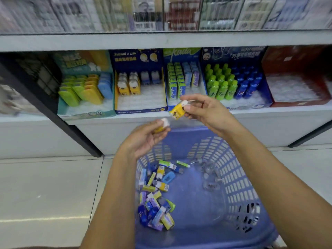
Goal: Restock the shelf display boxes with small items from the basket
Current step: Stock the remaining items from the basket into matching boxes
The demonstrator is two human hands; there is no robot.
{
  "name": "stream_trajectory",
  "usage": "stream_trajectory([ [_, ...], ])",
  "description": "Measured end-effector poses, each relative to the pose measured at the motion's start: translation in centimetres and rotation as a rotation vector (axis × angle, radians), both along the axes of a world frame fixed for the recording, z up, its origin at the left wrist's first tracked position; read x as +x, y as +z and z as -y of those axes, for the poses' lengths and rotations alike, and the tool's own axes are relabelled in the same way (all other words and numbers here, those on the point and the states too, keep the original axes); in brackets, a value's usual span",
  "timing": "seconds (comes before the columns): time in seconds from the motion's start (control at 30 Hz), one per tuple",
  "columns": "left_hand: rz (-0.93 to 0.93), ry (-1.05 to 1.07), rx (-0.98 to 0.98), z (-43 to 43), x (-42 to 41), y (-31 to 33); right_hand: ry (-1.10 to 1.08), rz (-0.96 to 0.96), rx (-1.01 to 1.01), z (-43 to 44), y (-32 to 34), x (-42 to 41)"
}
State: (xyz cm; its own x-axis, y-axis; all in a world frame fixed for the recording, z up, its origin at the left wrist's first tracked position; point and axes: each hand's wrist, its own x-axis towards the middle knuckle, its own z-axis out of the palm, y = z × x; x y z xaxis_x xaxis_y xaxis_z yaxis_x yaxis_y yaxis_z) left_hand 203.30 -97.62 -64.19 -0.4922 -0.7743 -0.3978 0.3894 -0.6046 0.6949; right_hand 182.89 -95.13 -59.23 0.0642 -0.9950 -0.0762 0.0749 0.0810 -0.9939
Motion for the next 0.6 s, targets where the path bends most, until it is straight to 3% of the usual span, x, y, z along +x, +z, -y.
stream_trajectory([
  [0.23,0.021,0.292,-0.194,1.3,6.7,4.2,-0.195,-0.405,-0.307,5.9,2.4,7.1],
  [0.4,-0.029,0.498,-0.148,1.9,8.8,4.0,-0.135,-0.669,-0.44,10.2,1.4,12.7],
  [0.6,-0.123,0.609,-0.107,2.4,9.2,3.4,-0.01,-0.959,-0.409,12.4,-0.3,14.8],
])
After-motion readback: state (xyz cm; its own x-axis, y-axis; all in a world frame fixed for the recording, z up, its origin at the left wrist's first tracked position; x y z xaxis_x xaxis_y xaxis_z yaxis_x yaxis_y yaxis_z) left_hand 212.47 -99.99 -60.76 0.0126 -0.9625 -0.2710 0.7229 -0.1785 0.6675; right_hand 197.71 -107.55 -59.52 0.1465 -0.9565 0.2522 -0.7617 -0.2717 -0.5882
